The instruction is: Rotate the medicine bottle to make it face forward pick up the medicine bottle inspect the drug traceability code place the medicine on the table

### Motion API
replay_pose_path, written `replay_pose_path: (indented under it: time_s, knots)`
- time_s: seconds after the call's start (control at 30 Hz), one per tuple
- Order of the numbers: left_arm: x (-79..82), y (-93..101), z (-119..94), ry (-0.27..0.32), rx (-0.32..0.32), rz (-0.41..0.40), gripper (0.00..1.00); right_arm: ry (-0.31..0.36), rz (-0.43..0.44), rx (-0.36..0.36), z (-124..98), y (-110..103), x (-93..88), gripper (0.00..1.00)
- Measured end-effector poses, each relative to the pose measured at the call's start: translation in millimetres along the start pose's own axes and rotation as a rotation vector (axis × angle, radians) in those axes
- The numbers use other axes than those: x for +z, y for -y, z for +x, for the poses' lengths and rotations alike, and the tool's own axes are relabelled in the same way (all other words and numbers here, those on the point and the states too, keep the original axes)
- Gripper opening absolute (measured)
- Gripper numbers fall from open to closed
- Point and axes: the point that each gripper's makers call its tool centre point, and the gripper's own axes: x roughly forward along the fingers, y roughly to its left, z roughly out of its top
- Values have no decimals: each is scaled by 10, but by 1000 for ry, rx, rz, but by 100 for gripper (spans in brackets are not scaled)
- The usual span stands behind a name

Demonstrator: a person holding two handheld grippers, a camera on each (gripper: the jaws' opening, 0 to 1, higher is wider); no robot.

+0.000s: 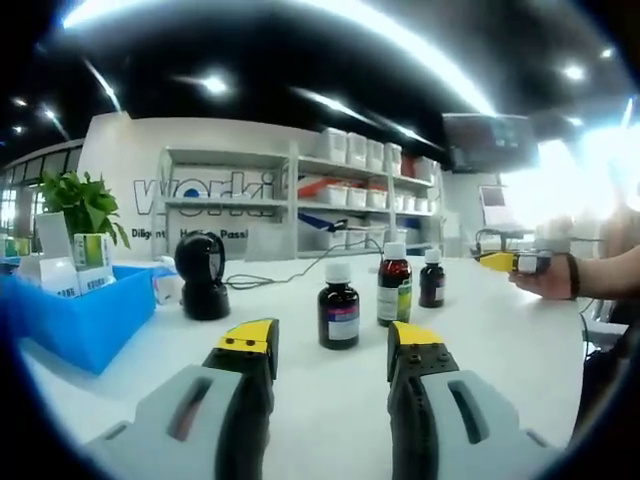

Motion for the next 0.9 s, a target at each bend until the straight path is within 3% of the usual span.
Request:
replay_pose_path:
  time_s: [0.9]
  knots:
    - [9,-27,-9,7,12,-16,35,-3,6,6,1,13,-3,33]
